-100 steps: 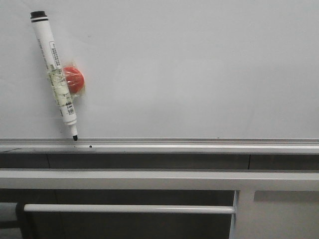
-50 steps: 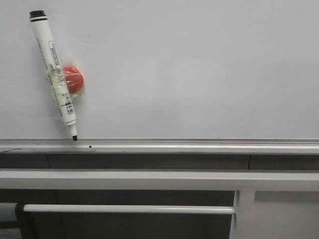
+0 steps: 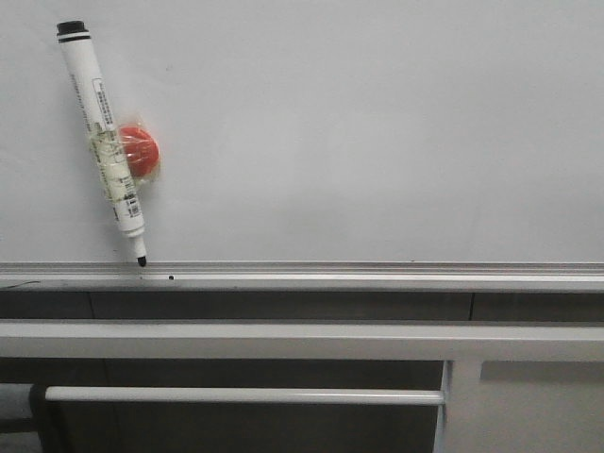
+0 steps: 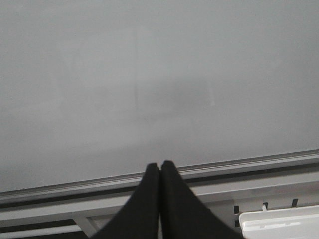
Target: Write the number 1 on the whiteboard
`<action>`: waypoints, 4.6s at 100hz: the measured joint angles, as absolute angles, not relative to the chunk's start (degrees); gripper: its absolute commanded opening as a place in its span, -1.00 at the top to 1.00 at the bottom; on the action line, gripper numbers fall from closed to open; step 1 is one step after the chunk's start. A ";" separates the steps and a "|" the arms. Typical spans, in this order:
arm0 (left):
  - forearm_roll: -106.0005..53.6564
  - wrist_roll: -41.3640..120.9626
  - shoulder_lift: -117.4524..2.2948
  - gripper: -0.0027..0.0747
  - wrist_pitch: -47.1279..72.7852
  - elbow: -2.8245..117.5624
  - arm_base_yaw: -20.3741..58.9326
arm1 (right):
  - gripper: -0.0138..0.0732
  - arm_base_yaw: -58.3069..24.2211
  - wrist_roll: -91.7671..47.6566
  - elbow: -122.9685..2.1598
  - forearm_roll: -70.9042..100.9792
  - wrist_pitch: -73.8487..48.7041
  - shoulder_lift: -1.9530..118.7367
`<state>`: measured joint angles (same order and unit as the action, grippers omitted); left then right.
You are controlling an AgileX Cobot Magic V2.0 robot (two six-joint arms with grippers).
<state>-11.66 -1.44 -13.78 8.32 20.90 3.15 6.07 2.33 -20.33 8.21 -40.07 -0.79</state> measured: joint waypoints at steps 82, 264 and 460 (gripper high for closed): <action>-12.95 0.00 -19.25 -0.26 3.96 16.40 21.67 | 0.83 6.07 2.10 -20.33 13.82 -40.80 -0.24; -15.61 -16.84 -86.38 -0.26 -64.73 2.12 51.52 | 0.83 6.07 1.95 -20.33 13.95 -41.03 -0.24; -7.83 -13.91 -86.33 0.98 -65.12 5.16 51.80 | 0.83 6.07 -25.43 -20.91 33.59 -46.22 1.23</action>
